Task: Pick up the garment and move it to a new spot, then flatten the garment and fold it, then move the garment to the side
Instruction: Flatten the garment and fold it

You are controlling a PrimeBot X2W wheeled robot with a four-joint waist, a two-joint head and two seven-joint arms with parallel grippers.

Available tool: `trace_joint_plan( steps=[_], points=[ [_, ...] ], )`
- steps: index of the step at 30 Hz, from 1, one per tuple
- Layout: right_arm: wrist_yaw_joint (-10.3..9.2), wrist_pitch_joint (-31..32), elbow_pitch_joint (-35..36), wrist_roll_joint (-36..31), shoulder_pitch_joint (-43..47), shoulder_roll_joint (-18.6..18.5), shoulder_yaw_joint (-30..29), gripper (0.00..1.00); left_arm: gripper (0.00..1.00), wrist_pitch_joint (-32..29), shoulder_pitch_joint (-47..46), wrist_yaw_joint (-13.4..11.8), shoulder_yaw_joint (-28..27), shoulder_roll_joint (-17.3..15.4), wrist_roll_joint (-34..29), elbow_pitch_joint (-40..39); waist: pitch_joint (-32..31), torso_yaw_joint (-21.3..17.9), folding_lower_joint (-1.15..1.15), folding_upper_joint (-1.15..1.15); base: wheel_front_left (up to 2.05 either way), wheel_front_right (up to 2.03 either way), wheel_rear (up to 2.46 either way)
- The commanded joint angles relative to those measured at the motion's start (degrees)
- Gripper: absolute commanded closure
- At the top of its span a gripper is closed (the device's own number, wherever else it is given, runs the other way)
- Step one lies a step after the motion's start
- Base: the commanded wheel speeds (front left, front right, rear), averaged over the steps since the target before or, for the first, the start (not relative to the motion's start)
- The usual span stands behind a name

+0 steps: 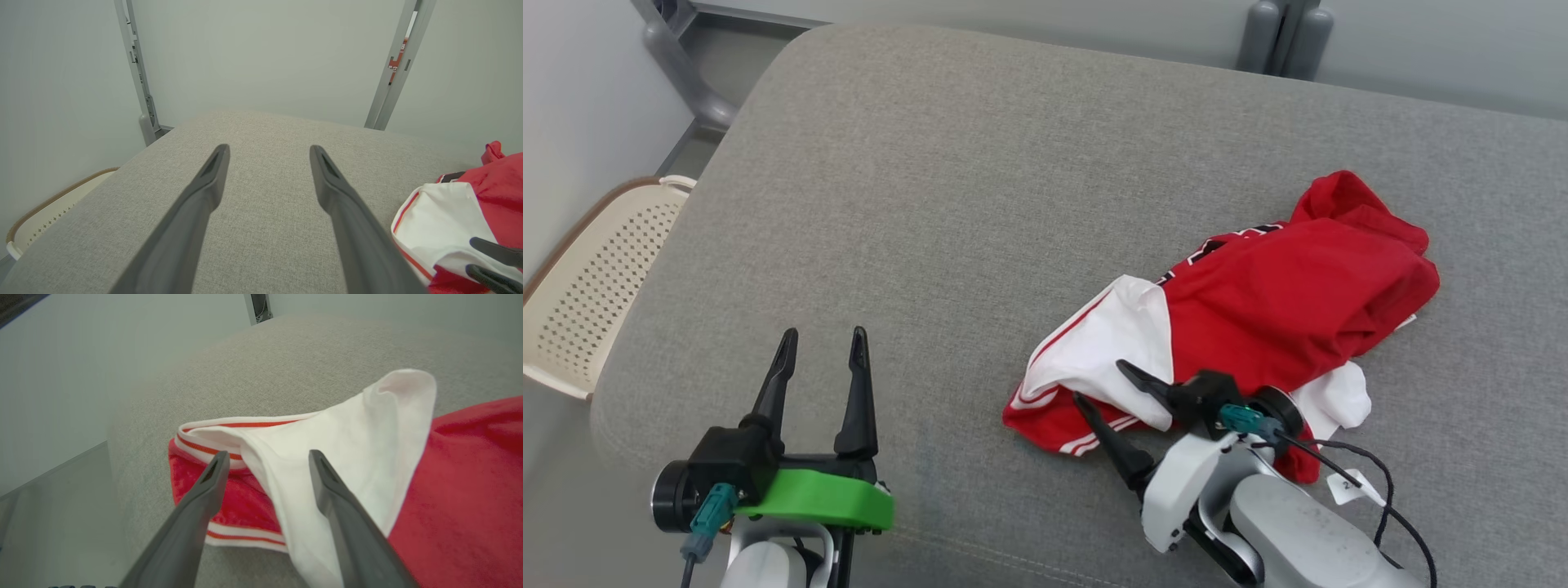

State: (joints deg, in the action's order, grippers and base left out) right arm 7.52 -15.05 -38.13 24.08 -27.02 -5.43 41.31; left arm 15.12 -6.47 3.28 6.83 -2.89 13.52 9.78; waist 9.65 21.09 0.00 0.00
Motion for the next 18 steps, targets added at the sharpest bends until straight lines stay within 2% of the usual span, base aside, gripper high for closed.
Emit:
trace_joint_plan(
  steps=[1, 12, 18],
  points=[
    [-0.07, -0.2, 0.9, -0.3, 1.7, -1.2, -0.7, 0.0, 0.0, 0.0, 0.6, -0.1, -0.3, 0.0, 0.1, 0.1, -0.9, -1.6, 0.0, 0.0, 0.0, 0.0, 0.0],
    [-0.07, -0.2, 14.3, -3.4, 10.7, -9.4, -13.5, 0.0, 0.0, 0.0, 1.1, 0.1, -1.0, 0.0, -0.8, -0.1, -2.5, -6.4, 0.0, 0.0, 0.0, 0.0, 0.0],
    [-0.07, -0.2, 17.6, -4.7, 15.1, -11.9, -17.1, 0.0, 0.0, 0.0, 0.9, 0.4, -1.3, 0.0, -1.1, 0.0, -2.7, -7.3, 0.0, 0.0, 0.0, 0.0, 0.0]
  ],
)
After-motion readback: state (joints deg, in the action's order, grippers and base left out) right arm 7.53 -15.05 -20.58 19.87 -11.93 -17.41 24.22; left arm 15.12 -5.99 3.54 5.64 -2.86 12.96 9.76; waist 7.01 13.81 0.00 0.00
